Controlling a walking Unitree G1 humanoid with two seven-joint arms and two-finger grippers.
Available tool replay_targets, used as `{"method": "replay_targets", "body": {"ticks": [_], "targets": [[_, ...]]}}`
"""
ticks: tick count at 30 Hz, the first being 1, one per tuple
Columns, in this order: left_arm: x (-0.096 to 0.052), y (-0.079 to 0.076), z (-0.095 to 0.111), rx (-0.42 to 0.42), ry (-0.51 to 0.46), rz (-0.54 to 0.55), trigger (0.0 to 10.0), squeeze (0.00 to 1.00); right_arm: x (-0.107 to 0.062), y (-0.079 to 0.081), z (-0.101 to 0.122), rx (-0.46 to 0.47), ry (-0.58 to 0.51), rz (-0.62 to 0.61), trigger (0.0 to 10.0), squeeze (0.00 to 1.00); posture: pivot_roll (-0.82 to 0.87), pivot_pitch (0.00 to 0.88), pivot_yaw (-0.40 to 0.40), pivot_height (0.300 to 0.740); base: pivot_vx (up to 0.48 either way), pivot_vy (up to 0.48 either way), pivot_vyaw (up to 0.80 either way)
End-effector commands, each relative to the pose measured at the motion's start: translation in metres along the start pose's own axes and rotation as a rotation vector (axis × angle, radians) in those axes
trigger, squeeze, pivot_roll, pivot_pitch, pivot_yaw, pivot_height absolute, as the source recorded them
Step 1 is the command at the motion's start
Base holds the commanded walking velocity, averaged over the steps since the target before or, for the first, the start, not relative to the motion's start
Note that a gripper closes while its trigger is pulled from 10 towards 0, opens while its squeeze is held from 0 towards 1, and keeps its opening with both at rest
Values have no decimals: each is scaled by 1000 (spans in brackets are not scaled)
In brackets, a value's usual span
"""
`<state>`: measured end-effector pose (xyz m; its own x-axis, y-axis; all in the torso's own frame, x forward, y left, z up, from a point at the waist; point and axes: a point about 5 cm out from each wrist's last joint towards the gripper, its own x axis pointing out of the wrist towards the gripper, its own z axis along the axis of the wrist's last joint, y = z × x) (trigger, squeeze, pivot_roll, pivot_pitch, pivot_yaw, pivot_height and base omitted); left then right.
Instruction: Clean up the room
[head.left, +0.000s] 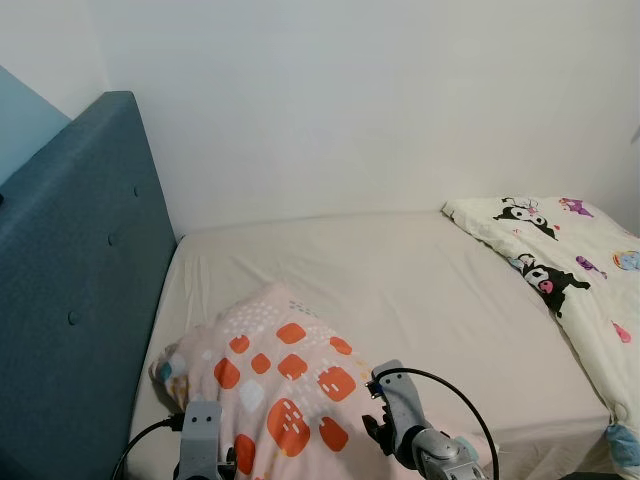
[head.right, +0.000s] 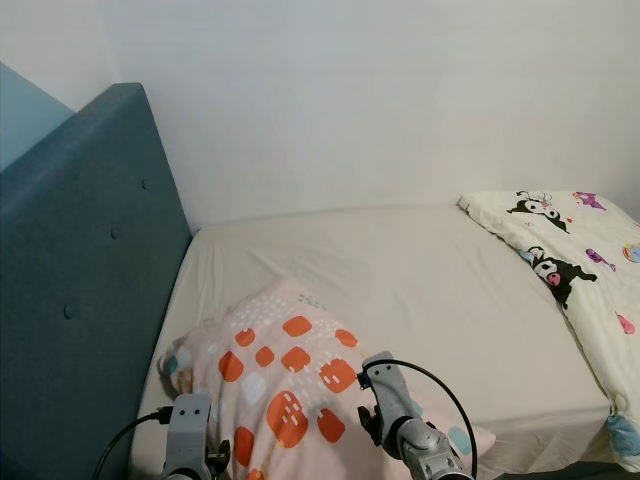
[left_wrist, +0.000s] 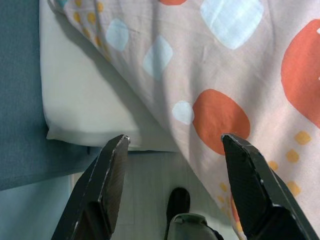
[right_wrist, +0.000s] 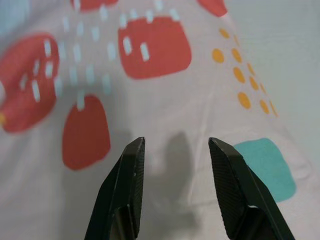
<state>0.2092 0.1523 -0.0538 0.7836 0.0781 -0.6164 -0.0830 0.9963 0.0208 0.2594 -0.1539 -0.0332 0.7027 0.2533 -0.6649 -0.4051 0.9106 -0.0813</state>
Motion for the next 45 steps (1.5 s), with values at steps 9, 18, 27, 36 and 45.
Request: {"method": "replay_targets", "body": {"ticks": [9, 18, 27, 36, 45], "targets": [[-1, 1, -4, 12, 19, -1, 10000, 0, 0, 2, -1, -69, 8, -1, 10000, 0, -110, 0, -56, 740, 0, 0, 0], [-1, 0, -4, 13, 17, -3, 10000, 0, 0, 2, 1, -81, -19, -4, 10000, 0, -109, 0, -52, 740, 0, 0, 0], [-1, 1, -4, 17, 17, -6, 10000, 0, -1, -1, -2, -79, -11, -39, 10000, 0, -112, 0, -50, 740, 0, 0, 0], [-1, 1, -4, 20, 18, -6, 10000, 0, -1, -2, 0, -81, -22, -44, 10000, 0, -111, 0, -50, 740, 0, 0, 0], [-1, -1, -4, 23, 16, -15, 10000, 0, -1, -2, -1, -70, -21, -46, 10000, 0, -111, 0, -49, 740, 0, 0, 0]]}}
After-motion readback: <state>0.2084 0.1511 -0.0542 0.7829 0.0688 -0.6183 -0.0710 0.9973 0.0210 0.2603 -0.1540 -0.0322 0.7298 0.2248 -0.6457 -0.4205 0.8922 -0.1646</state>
